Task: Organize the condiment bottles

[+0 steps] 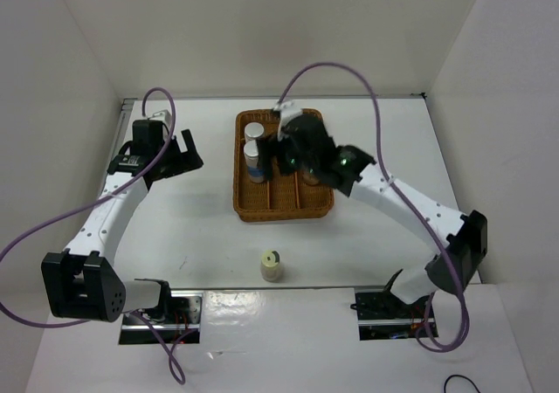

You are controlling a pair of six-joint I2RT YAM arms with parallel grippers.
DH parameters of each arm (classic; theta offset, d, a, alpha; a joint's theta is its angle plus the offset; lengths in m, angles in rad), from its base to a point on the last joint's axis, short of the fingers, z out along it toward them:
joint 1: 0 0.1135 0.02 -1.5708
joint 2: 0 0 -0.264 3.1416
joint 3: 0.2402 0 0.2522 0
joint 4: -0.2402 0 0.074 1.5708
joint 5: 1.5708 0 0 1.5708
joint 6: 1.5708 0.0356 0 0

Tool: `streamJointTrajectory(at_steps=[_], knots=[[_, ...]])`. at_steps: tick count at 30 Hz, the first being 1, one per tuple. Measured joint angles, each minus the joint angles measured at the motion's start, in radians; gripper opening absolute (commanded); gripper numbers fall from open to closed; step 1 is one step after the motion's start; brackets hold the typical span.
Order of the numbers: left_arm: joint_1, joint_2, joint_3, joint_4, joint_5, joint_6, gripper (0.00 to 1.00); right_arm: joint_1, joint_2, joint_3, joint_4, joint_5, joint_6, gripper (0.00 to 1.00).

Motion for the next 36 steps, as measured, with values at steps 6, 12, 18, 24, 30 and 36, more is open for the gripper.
streamJointTrajectory(at_steps=[6,12,18,24,30,36], knots=[[0.000,-0.005,-0.009,0.000,-0.004,0.015,1.00,0.333,-0.089,-0.194,-0.066,0.020,0.040,0.94],[0.000,-0.005,-0.009,0.000,-0.007,0.019,1.00,0.425,-0.150,-0.318,-0.117,0.018,0.160,0.94],[0.000,-0.005,-0.013,-0.001,-0.008,0.019,1.00,0.483,-0.146,-0.355,-0.150,0.028,0.243,0.94],[0.000,-0.014,-0.028,-0.006,-0.010,0.022,1.00,0.531,-0.069,-0.356,-0.148,0.053,0.284,0.94],[0.000,-0.048,-0.042,-0.009,-0.016,0.023,1.00,0.531,-0.009,-0.364,-0.152,0.114,0.319,0.91],[0.000,-0.058,-0.042,-0.009,-0.027,0.023,1.00,0.531,0.022,-0.364,-0.151,0.146,0.336,0.85]])
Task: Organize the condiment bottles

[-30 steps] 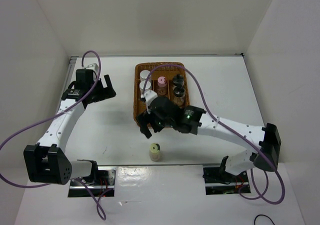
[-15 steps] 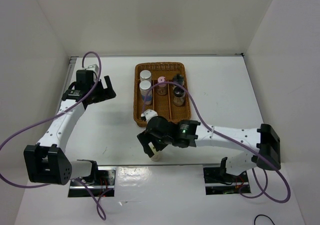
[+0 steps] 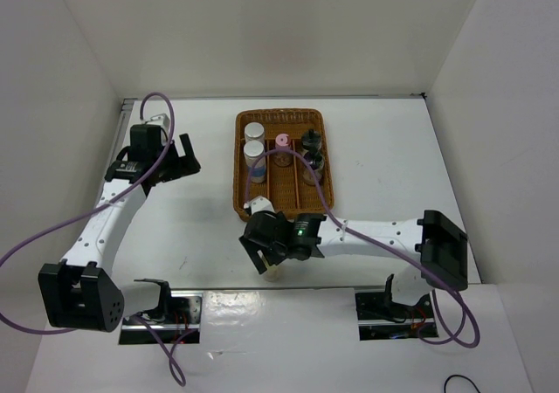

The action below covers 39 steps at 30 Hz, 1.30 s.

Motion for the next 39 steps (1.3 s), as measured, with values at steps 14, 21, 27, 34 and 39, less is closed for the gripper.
streamJointTrajectory(at_steps=[14,21,27,34,39], knots=[[0.000,0.000,-0.013,0.000,-0.008,0.000,1.00,0.000,0.047,0.000,-0.002,0.003,0.009,0.46],[0.000,0.000,-0.013,0.000,-0.011,0.001,1.00,0.000,0.068,0.034,-0.039,0.002,0.007,0.33],[0.000,0.000,-0.013,0.000,-0.014,0.003,1.00,-0.017,0.065,0.186,-0.169,0.028,0.003,0.33],[0.000,0.000,-0.013,0.000,-0.025,0.003,1.00,-0.245,-0.009,0.383,-0.174,0.061,-0.078,0.36],[0.000,0.000,-0.013,0.000,-0.027,0.003,1.00,-0.439,-0.028,0.427,-0.147,0.110,-0.161,0.40]])
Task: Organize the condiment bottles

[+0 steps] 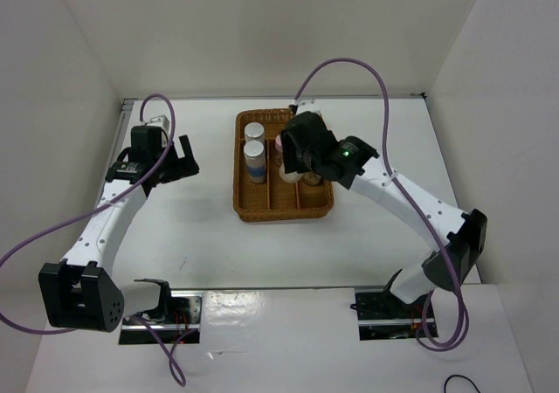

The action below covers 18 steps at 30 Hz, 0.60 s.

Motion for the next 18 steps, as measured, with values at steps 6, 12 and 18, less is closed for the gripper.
streamJointTrajectory(at_steps=[6,12,18], knots=[[0.008,0.000,0.000,0.001,0.000,0.000,1.00,-0.045,0.059,0.028,0.068,0.026,-0.081,0.40],[0.011,0.000,0.000,0.009,0.001,0.000,1.00,-0.050,0.211,0.047,0.161,0.027,-0.128,0.40],[0.014,0.001,0.000,0.011,0.001,-0.001,1.00,-0.068,0.347,0.047,0.192,0.019,-0.150,0.40]])
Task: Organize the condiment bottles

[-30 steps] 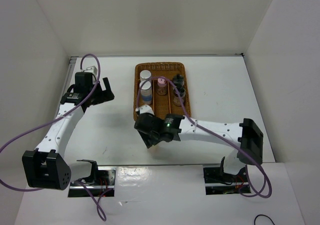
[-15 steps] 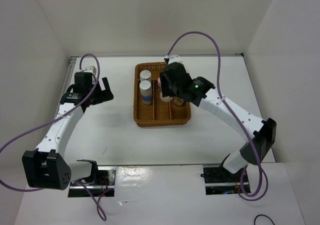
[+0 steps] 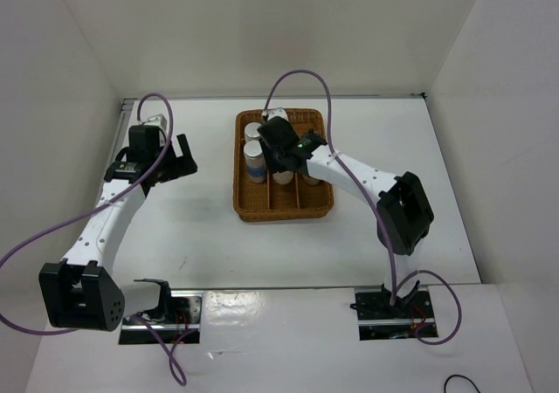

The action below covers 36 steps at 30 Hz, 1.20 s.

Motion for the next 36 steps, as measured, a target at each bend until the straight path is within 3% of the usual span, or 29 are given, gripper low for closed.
streamJointTrajectory(at_steps=[14,17,24,31,36], knots=[[0.005,0.074,0.003,0.023,0.000,0.000,1.00,-0.082,0.150,0.049,0.078,-0.057,-0.029,0.45],[0.010,0.098,0.010,0.030,0.000,0.000,1.00,-0.085,0.181,0.073,0.079,-0.063,-0.037,0.54],[0.014,0.124,0.030,0.041,0.000,0.001,1.00,-0.085,0.186,0.112,0.073,-0.066,-0.042,0.88],[0.014,0.127,0.031,0.042,0.011,0.006,1.00,-0.085,0.181,0.126,0.040,-0.065,-0.019,0.99],[0.014,0.126,0.031,0.042,0.042,0.023,1.00,-0.085,0.103,0.126,-0.003,-0.065,0.003,0.99]])
